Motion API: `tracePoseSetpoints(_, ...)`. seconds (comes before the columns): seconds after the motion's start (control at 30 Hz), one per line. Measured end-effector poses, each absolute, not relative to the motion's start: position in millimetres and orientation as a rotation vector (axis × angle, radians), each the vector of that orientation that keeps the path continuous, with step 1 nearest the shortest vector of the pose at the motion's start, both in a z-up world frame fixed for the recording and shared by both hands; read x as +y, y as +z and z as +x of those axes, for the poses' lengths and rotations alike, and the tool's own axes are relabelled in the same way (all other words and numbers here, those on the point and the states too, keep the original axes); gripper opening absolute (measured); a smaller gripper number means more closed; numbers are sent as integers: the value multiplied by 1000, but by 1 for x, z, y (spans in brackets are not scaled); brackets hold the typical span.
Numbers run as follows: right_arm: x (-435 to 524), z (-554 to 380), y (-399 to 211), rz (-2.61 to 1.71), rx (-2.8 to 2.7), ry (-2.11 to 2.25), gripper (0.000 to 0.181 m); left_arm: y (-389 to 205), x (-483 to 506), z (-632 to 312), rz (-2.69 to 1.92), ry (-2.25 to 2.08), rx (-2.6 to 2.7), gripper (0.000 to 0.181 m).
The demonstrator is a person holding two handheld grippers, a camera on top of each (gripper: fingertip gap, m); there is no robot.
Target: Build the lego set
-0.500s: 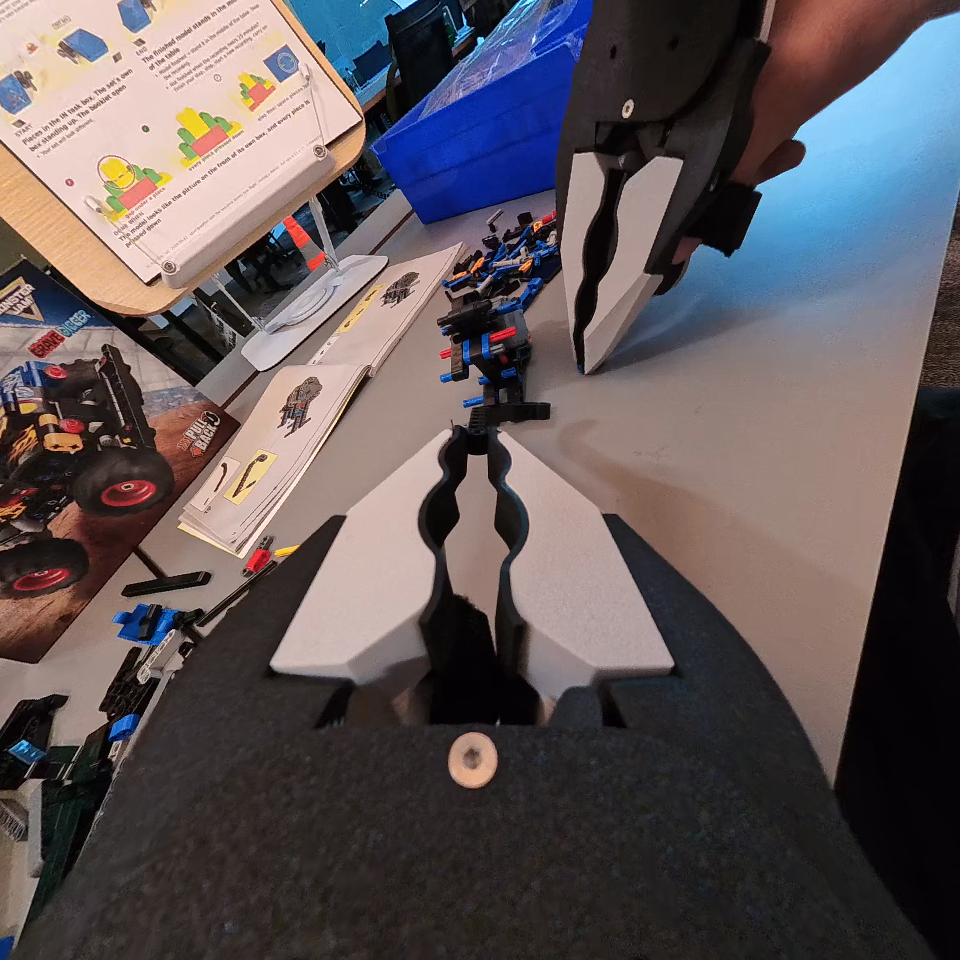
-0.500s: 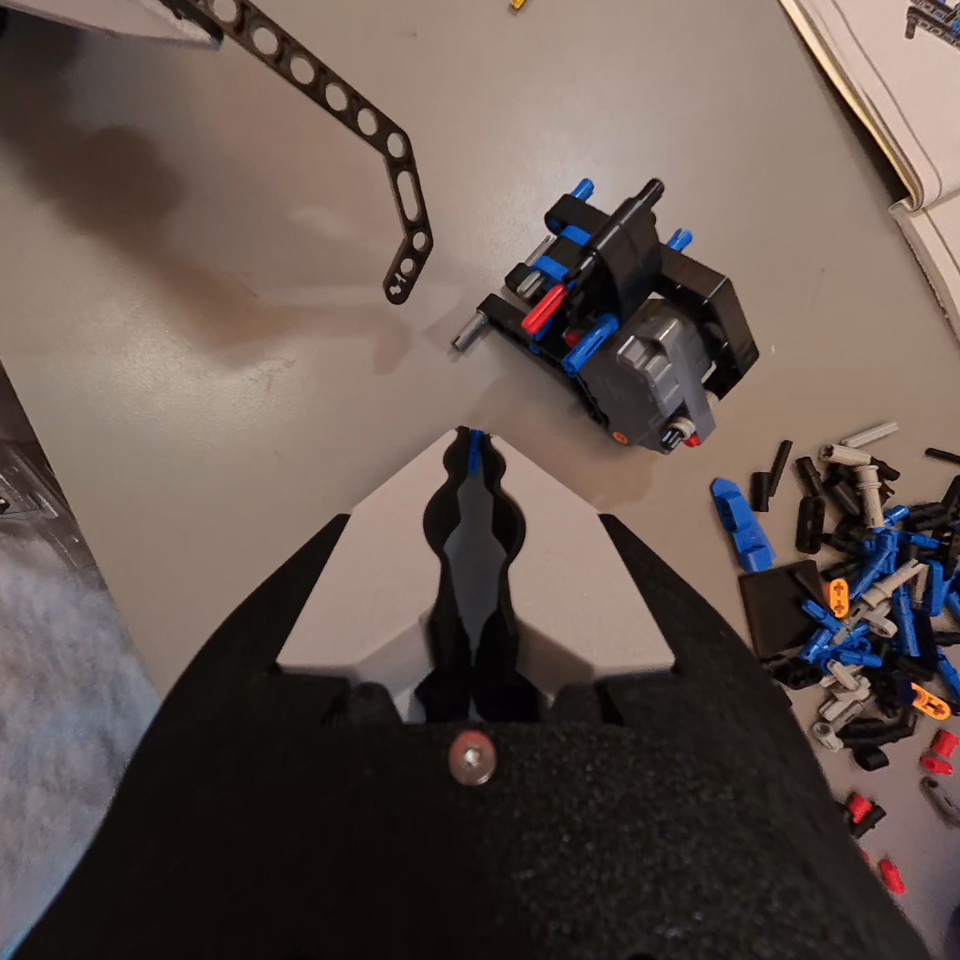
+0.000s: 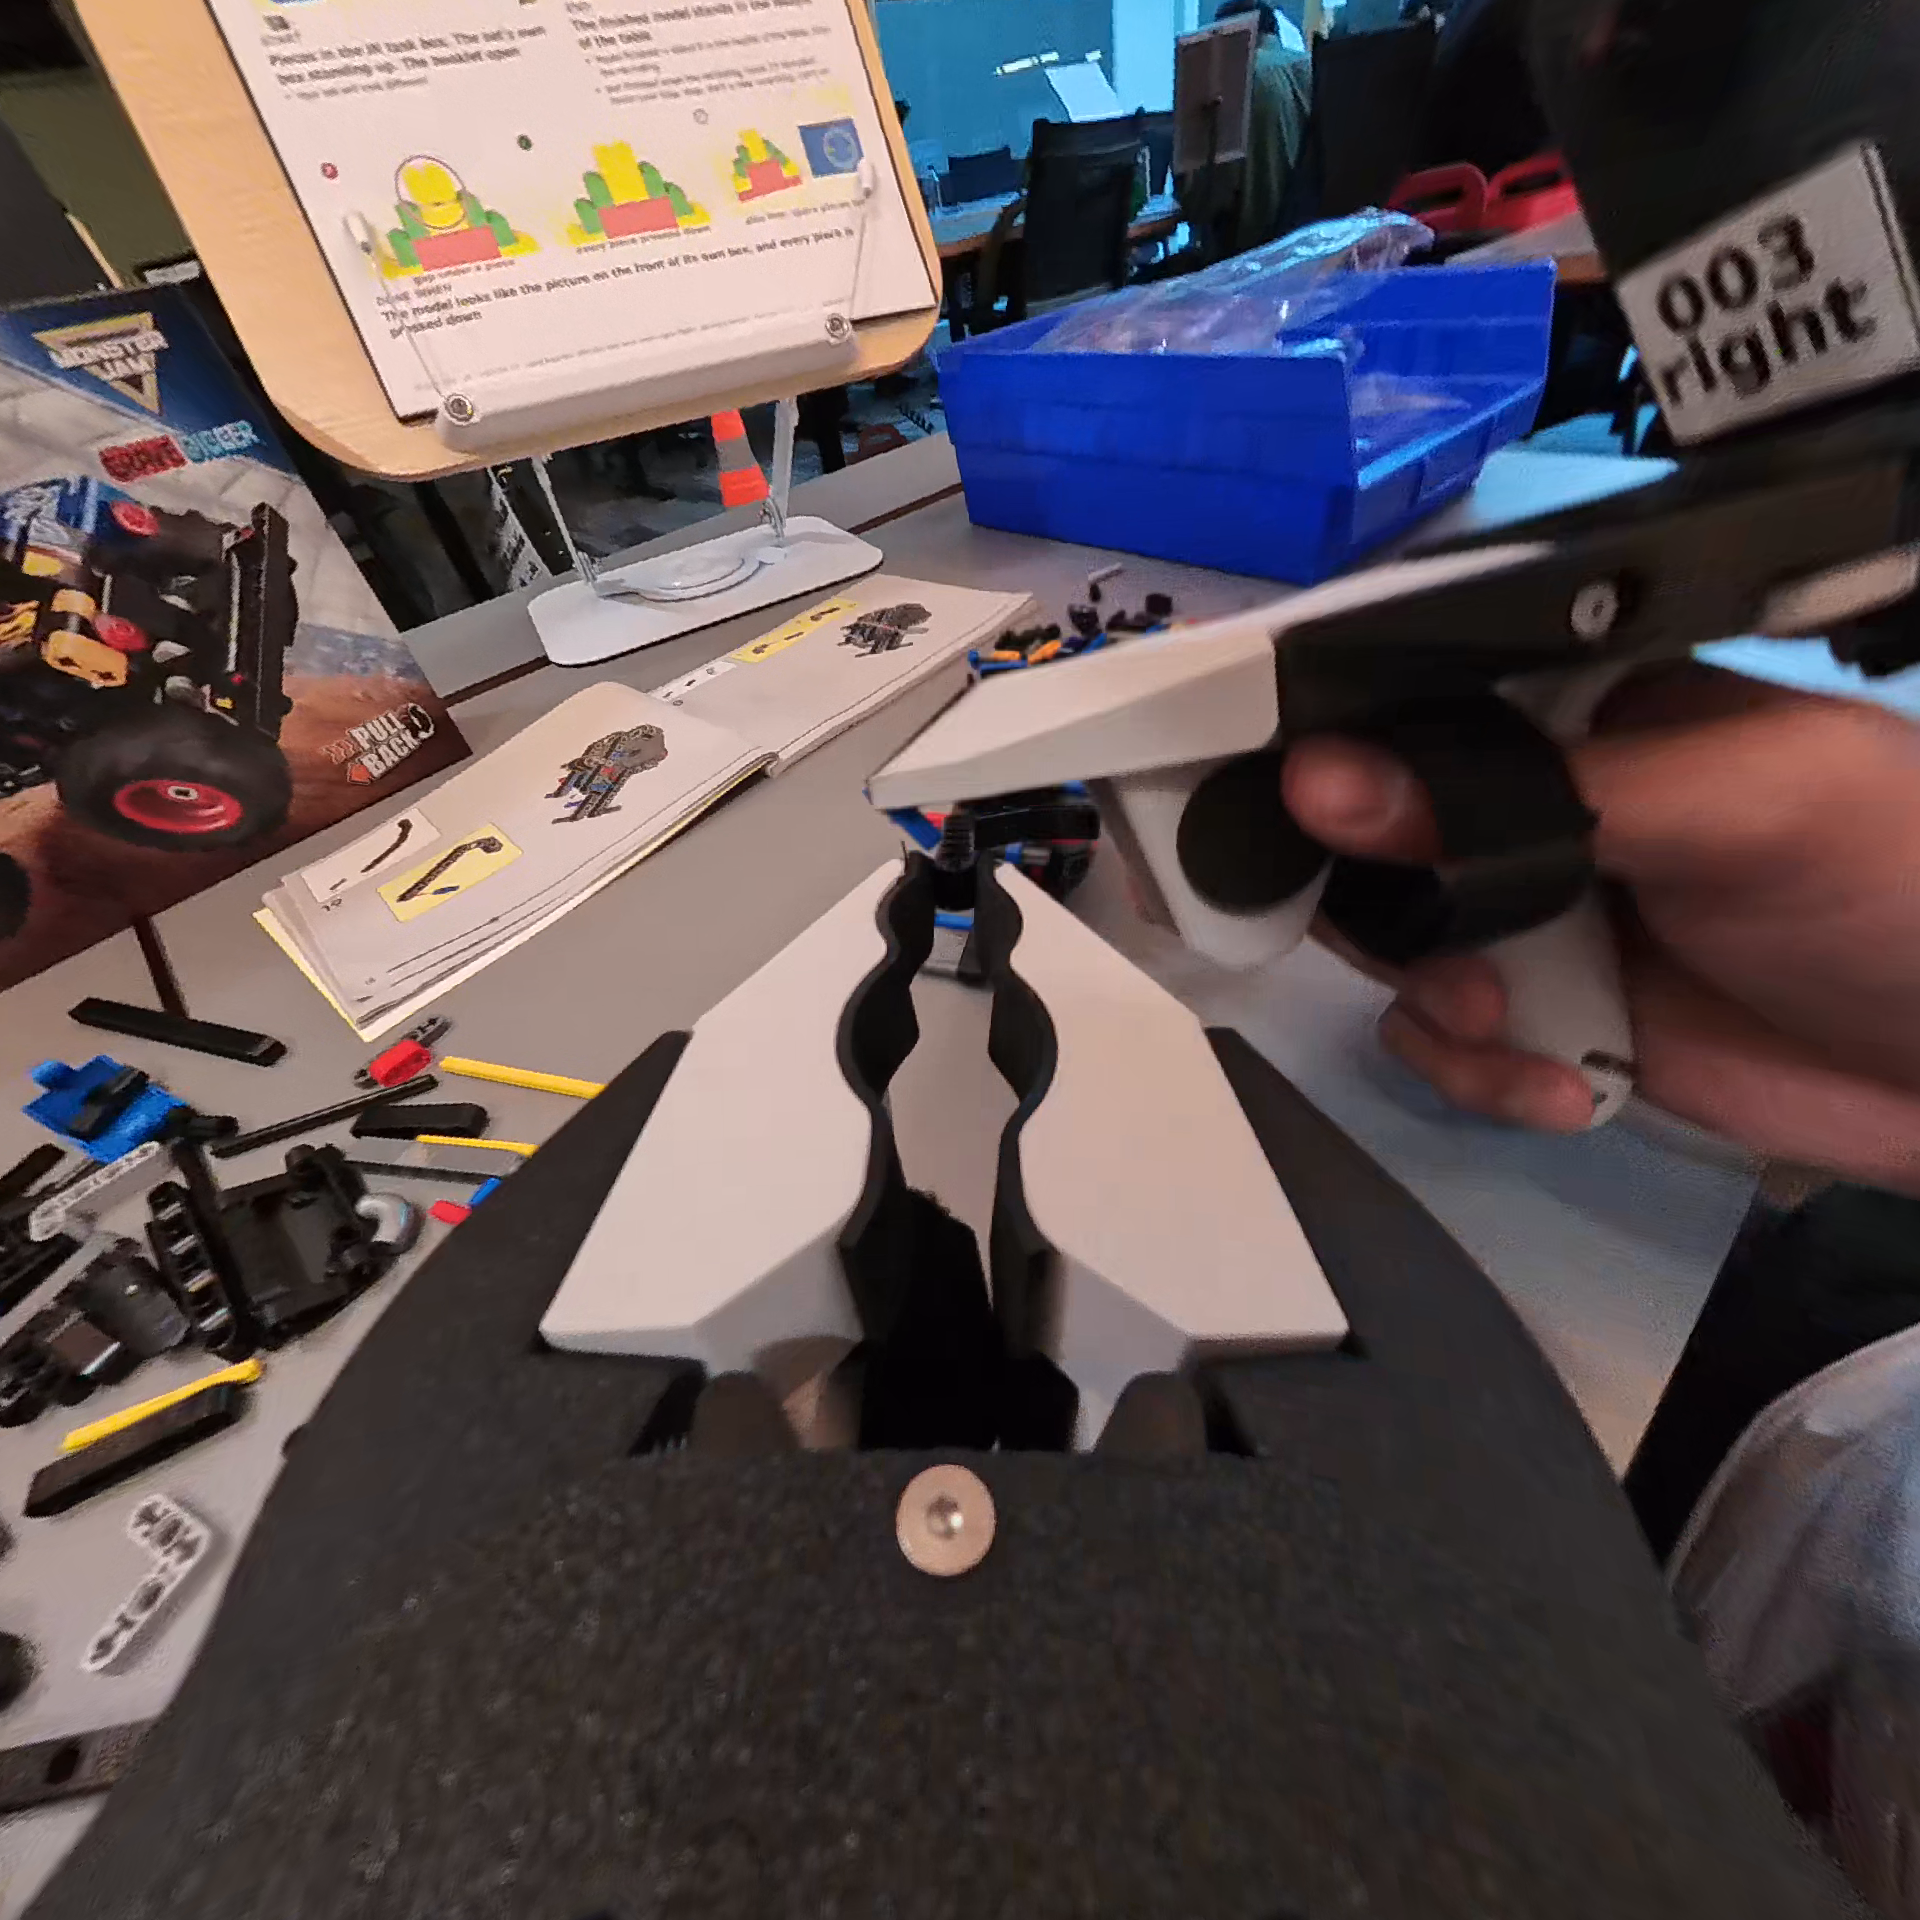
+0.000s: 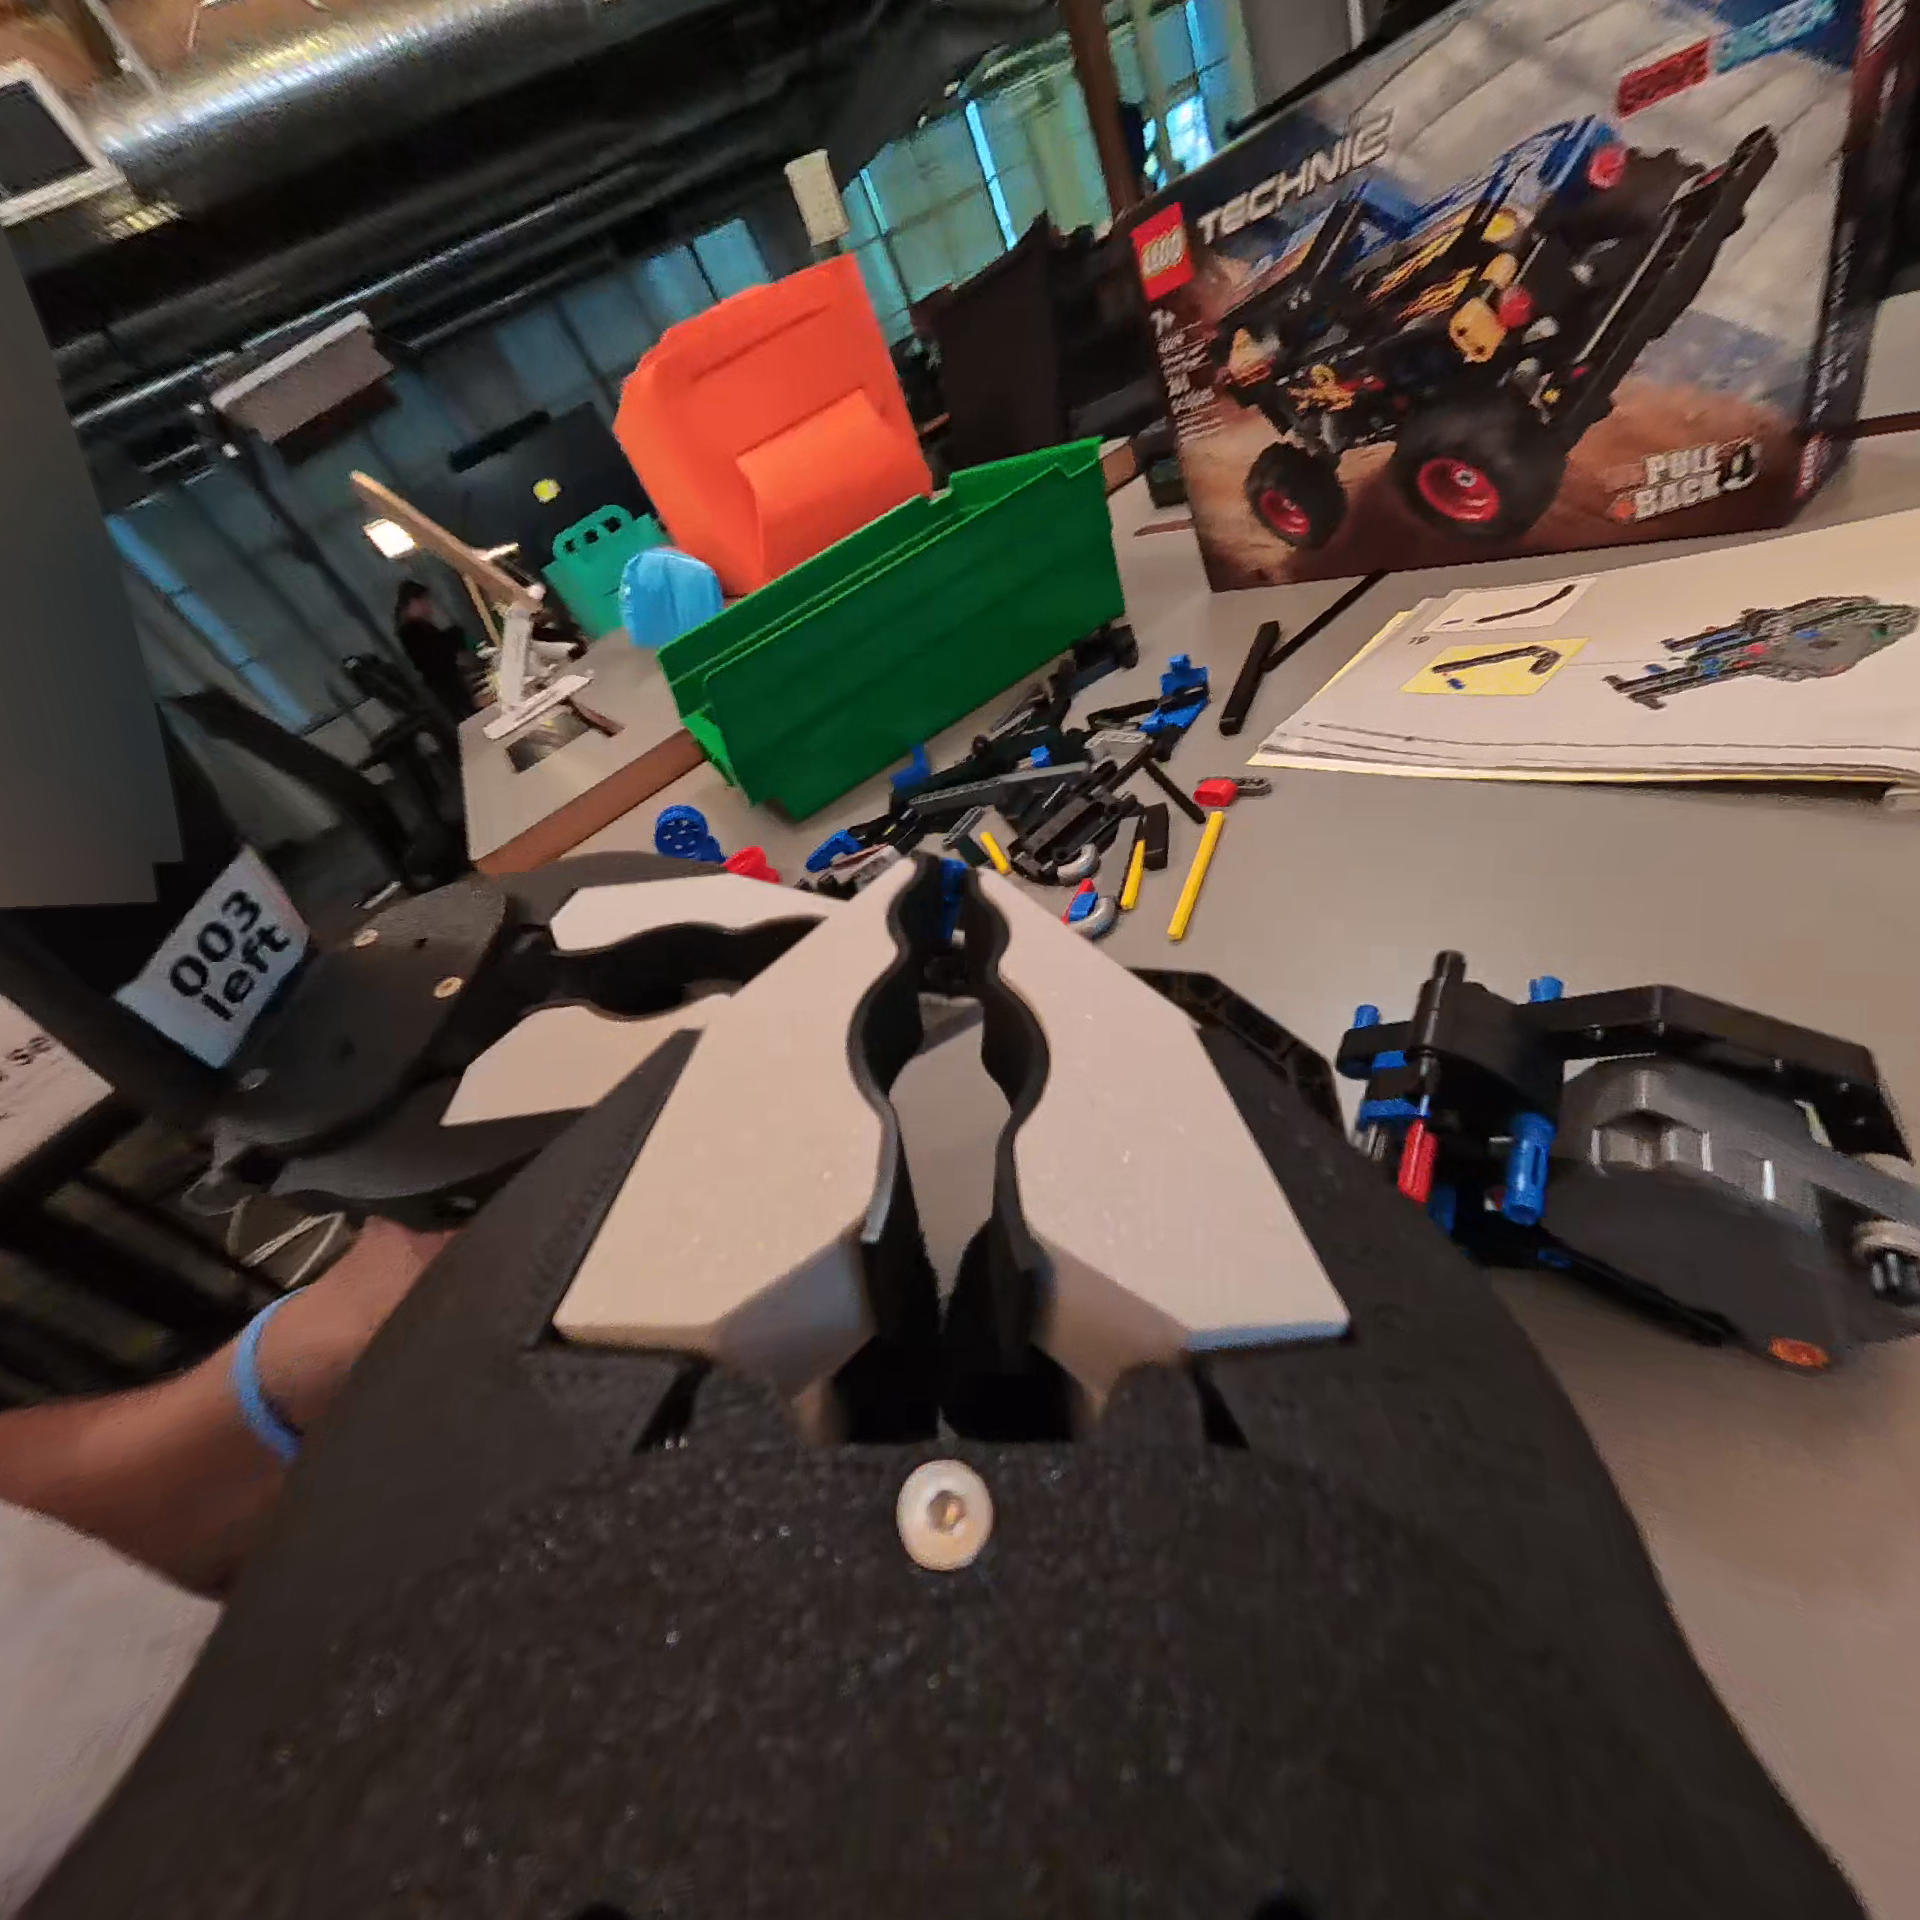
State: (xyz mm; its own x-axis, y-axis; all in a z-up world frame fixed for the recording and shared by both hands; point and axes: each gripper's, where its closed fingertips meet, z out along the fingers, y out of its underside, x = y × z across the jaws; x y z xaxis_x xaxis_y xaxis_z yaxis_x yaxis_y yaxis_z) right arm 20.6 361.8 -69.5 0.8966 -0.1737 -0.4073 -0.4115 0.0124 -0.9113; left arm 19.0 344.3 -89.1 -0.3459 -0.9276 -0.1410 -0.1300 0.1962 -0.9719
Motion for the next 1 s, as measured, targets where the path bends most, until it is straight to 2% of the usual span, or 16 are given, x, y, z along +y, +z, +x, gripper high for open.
tracePoseSetpoints(0.6,357,18,-76,-1572,480,225,3,-92,354,20,-1137,-1261,1635,6)
tracePoseSetpoints(1.0,355,15,-75,-1612,374,217,3,-92,347,16,-975,-1196,1702,6)
